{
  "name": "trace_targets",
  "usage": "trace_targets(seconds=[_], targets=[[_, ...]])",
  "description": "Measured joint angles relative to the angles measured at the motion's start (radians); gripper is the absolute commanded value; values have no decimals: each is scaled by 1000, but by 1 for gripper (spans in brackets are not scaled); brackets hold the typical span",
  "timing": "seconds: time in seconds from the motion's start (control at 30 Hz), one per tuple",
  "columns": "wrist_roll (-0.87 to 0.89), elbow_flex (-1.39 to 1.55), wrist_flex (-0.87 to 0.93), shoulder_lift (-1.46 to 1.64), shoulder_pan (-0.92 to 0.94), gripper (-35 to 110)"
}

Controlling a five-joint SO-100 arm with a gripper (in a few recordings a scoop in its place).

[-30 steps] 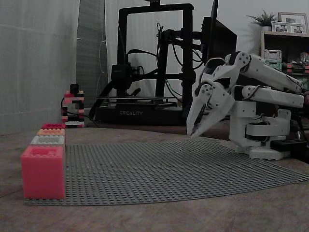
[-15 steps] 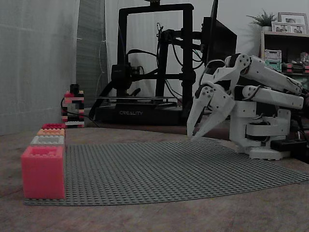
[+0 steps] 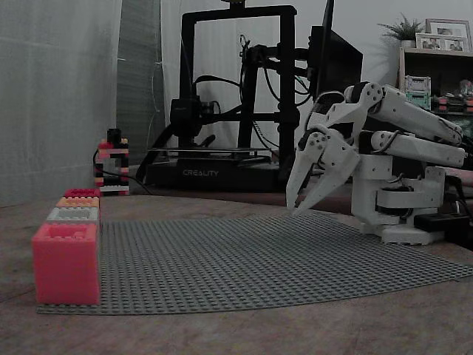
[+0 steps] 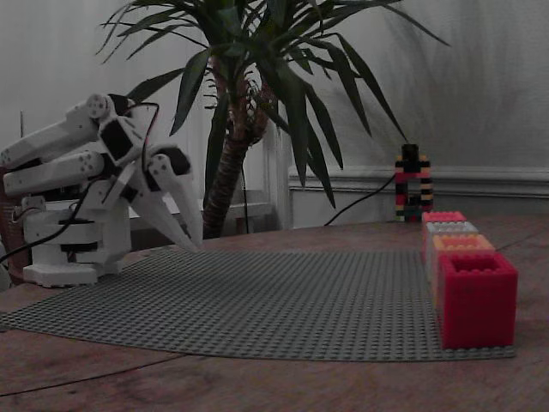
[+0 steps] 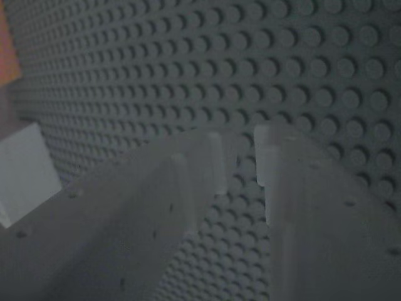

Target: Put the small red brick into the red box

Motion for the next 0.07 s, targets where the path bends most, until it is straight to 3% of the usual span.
trace_targets(seconds=[0.07], targets=[[0,0,0,0,0,1]])
